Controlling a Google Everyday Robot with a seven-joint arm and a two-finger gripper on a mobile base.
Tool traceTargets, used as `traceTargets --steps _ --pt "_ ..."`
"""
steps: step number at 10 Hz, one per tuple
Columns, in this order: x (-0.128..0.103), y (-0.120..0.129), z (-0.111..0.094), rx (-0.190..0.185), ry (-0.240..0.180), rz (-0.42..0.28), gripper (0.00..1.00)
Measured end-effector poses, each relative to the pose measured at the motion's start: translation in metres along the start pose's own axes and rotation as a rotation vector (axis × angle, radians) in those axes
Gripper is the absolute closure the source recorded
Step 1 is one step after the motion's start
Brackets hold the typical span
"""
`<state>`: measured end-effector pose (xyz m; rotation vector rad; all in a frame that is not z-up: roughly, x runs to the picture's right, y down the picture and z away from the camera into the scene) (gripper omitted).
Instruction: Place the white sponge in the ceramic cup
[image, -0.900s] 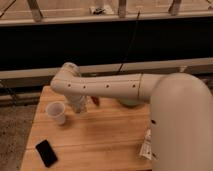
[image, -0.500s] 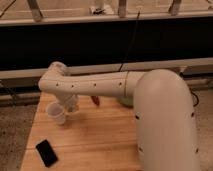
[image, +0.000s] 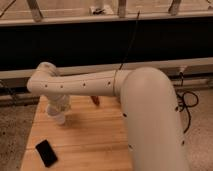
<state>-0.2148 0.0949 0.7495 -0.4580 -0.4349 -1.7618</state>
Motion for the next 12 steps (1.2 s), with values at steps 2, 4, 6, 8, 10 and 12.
traceTargets --steps 2,4,6,8,10,12 --pt "0.0023 -0.0126 -0.0076 0.002 0.01 -0.02 0.99" --pt "0.0028 -0.0126 -0.0079 0.003 0.011 -0.024 0.93" --pt "0.0029 -0.0059 -0.0071 0.0 0.01 -0.019 0.71" --pt "0.003 -0.0093 -0.0087 0.004 0.011 -0.028 0.52" --pt "0.0033 -0.0092 -0.0096 0.004 0.012 -0.03 0.34" --pt "0.0038 -0.0083 -0.0102 0.003 0.014 -0.034 0.2"
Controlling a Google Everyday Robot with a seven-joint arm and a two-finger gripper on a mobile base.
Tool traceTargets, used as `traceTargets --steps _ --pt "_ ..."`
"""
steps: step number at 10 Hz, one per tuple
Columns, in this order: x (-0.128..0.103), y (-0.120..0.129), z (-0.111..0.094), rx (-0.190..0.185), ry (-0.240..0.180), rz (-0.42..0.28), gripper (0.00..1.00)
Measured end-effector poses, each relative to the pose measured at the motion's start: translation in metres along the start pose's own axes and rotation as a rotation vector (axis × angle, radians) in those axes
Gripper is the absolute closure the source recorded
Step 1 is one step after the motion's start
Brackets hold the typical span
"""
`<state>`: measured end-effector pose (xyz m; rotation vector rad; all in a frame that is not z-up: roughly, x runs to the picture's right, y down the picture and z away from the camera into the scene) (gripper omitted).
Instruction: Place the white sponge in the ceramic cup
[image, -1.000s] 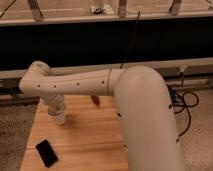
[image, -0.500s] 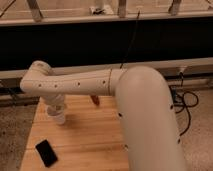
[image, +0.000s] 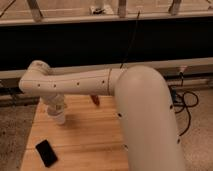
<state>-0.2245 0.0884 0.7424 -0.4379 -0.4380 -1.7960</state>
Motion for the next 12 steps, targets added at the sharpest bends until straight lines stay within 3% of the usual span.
traceTargets --steps 8,12 --pt "0.002 0.0 -0.003 0.0 0.008 -0.013 0.2" --pt "0.005 0.011 -0.015 -0.002 0.023 -0.006 0.2"
